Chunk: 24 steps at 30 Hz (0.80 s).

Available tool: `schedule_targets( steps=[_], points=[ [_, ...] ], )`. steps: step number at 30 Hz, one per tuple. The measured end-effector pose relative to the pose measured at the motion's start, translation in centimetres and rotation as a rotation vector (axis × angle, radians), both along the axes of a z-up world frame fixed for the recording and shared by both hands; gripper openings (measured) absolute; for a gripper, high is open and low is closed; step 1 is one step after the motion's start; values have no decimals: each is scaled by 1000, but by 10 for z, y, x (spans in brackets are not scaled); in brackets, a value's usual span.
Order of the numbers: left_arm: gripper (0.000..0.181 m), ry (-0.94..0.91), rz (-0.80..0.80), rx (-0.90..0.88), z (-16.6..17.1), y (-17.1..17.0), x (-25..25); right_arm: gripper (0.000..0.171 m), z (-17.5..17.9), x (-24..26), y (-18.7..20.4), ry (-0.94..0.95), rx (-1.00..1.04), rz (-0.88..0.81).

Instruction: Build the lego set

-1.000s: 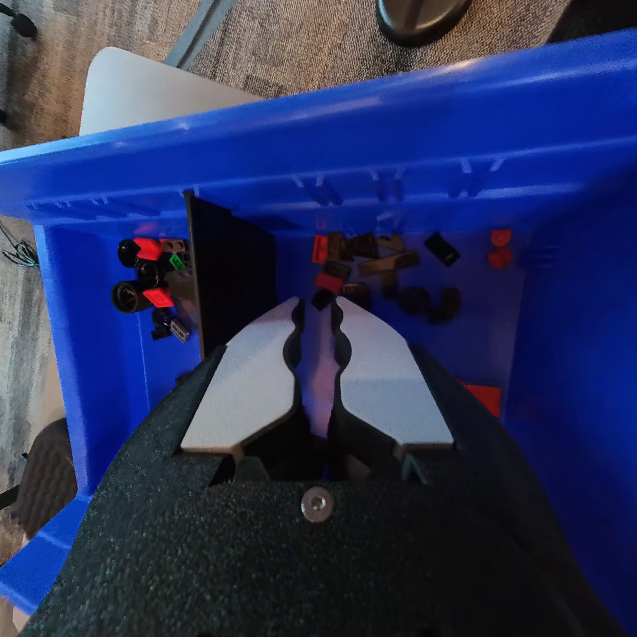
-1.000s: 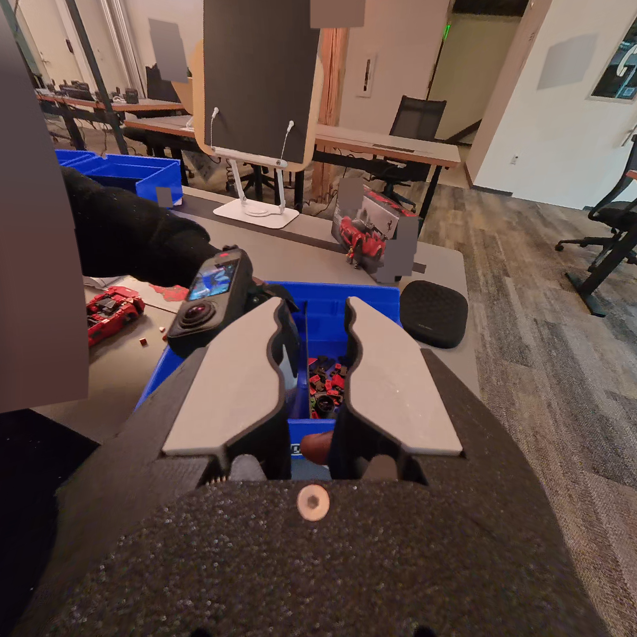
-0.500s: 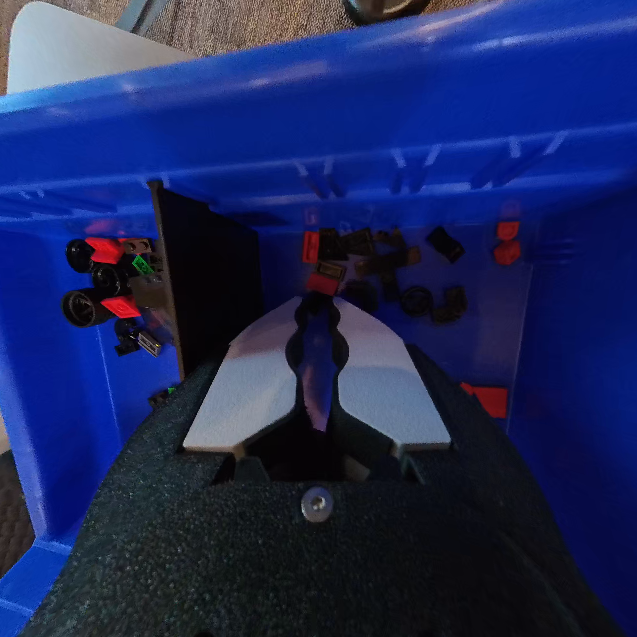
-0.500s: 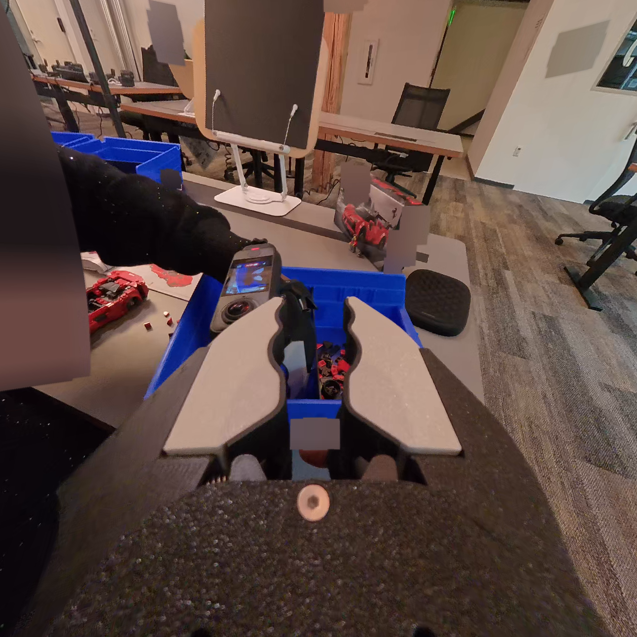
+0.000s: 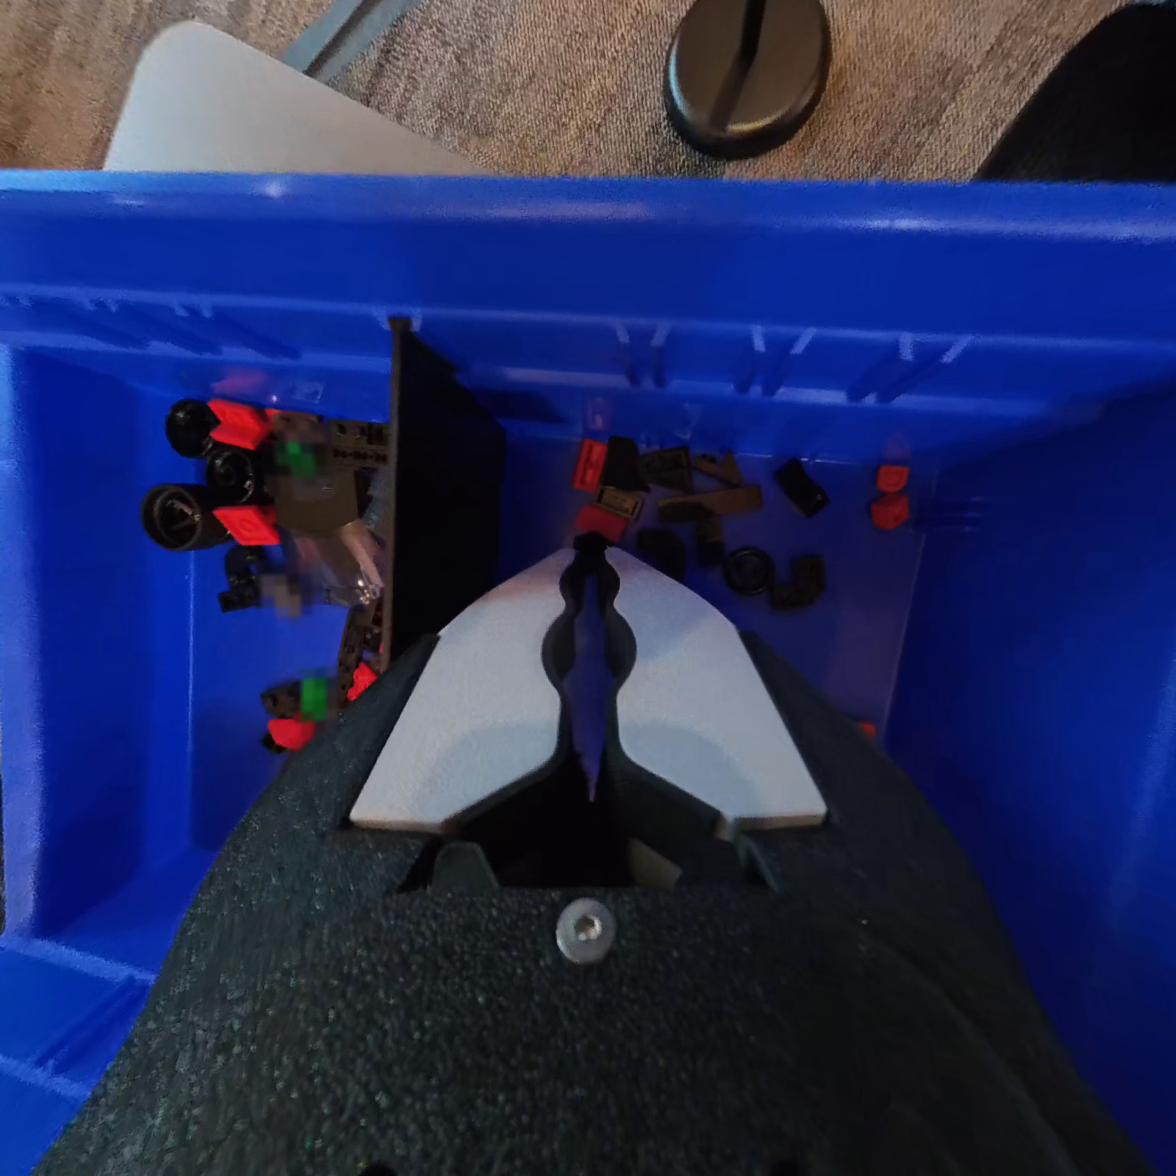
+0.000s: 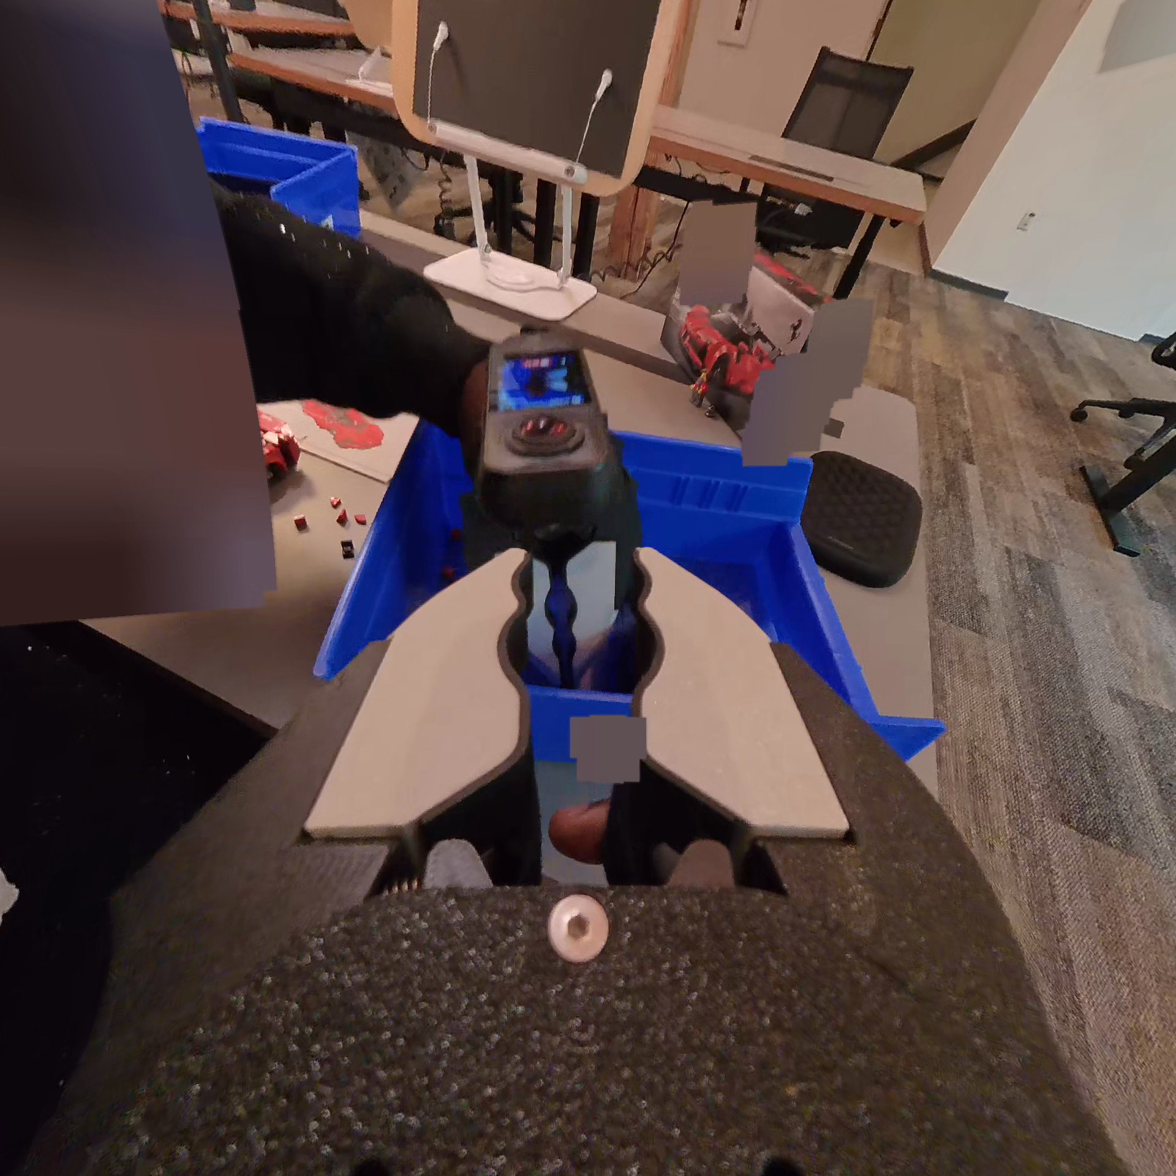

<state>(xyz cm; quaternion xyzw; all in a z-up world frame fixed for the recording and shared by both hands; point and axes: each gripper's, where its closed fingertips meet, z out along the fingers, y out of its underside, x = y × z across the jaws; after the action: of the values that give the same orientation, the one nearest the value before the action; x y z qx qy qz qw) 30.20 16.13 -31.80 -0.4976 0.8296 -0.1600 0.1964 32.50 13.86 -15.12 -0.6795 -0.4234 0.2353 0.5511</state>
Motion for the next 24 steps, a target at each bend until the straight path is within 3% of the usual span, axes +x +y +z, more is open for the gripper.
schedule_targets(
  steps=[5, 9, 14, 24],
  points=[
    [3, -132, 101, -115, 41, -4, 4, 27, -20, 0, -3, -143, 7, 10],
    [4, -298, 152, -413, 88, -30, 3, 22, -17, -15, -20, -157, 119, 138],
    [3, -324, 174, -688, 122, -53, -9, 19, -22, -35, -32, -234, 241, 250],
    [3, -357, 162, -772, 136, -64, -12, 12, -25, -45, -28, -285, 267, 239]
  ],
)
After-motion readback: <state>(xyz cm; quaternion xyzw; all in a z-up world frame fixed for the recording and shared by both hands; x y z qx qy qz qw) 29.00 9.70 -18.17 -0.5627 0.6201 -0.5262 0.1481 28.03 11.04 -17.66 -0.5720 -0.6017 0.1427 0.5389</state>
